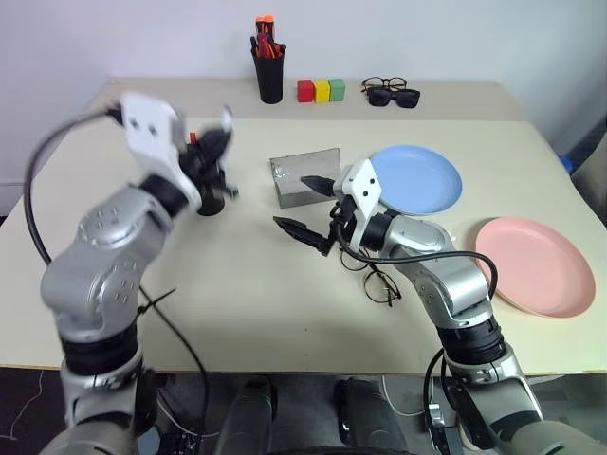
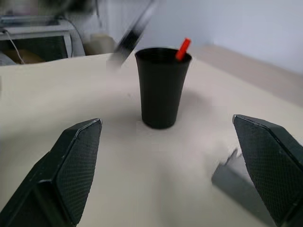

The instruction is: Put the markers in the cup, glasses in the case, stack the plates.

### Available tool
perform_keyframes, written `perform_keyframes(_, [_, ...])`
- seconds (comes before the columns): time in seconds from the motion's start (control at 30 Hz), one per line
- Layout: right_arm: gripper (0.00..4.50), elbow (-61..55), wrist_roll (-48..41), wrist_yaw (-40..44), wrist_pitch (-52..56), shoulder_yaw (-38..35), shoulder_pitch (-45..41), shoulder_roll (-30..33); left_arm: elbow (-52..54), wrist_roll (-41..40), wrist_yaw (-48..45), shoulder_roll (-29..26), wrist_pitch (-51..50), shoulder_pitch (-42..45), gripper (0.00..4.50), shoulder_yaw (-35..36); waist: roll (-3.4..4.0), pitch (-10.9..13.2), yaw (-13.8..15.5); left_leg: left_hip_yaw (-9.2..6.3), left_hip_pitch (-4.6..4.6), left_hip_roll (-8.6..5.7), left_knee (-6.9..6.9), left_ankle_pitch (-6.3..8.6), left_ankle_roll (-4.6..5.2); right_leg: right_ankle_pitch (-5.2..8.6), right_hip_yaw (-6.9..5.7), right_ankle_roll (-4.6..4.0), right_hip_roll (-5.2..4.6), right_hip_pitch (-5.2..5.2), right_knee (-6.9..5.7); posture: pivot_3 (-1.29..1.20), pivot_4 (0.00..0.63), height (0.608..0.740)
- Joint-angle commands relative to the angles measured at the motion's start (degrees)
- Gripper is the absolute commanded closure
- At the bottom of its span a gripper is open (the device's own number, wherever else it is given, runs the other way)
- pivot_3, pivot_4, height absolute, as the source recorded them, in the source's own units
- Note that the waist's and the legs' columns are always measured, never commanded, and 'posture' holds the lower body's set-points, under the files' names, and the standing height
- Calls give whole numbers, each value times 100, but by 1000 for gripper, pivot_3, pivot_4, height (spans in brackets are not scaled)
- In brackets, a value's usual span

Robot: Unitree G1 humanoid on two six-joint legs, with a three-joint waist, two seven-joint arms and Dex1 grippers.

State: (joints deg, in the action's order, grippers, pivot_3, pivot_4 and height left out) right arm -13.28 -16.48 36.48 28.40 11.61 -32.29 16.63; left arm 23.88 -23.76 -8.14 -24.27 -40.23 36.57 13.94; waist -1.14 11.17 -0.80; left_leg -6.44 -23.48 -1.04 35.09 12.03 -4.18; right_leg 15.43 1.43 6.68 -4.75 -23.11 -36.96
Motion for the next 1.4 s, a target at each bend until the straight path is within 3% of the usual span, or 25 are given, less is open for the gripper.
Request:
perform_keyframes(0.03, [0,153,223,-87,-272,69,-84,-59,-937,941,521,46,1386,350,4417,11,0,0,-20,1,1,0,-2,0,1,0,0,0,0,-2,-2,0,150,740])
perform_keyframes(0.27, [0,101,306,-169,-311,150,-35,-272,-2242,1655,828,258,2628,390,4417,-138,0,1,-23,0,-2,1,-3,1,3,0,0,1,2,-11,-14,0,150,740])
perform_keyframes(0.5, [0,-37,270,-198,-262,149,43,-342,-2558,1725,618,389,2708,59,4417,-262,1,1,-34,-1,-2,1,0,1,3,-1,0,1,2,-11,-19,0,150,740])
perform_keyframes(0.67, [0,-49,244,-171,-240,119,10,-330,-2542,1723,718,498,2717,-25,2406,-187,1,1,-32,-2,-2,1,2,1,3,-1,-1,1,3,-11,-21,0,150,740])
perform_keyframes(0.8, [0,-84,250,-114,-215,46,6,-182,-2405,1444,497,544,2801,93,2406,-113,1,1,-31,-2,-2,1,2,1,3,-1,-1,2,2,-11,-21,0,150,740])
perform_keyframes(0.9, [0,-231,180,-18,-109,-207,112,169,-2063,843,-456,455,2387,300,2406,-397,0,1,-10,-2,-2,1,3,1,3,-1,0,2,2,-11,-21,0,150,740])
perform_keyframes(1.0, [0,-378,133,41,-33,-435,273,532,-2085,618,-1448,133,1407,548,1498,-1024,-1,2,18,-4,-6,0,5,1,3,-1,-4,2,1,-6,-15,0,150,740])
perform_keyframes(1.1, [0,-543,128,19,43,-638,469,798,-2784,792,-2116,11,701,987,34,-1739,0,2,-15,-3,-3,-2,5,2,5,0,-3,4,1,-1,-16,0,150,740])
perform_keyframes(1.23, [0,-867,139,-97,168,-787,768,996,-4226,823,-3167,273,344,1686,34,-2369,1,3,-74,-4,1,-2,4,2,6,1,-4,4,4,-2,-21,0,150,740])
perform_keyframes(1.4, [0,-1486,13,-131,476,-882,1176,1130,-6090,1425,-4028,449,1103,2402,34,-2940,3,5,-172,-4,-2,-1,0,3,9,3,-3,5,5,-10,-22,0,150,740])
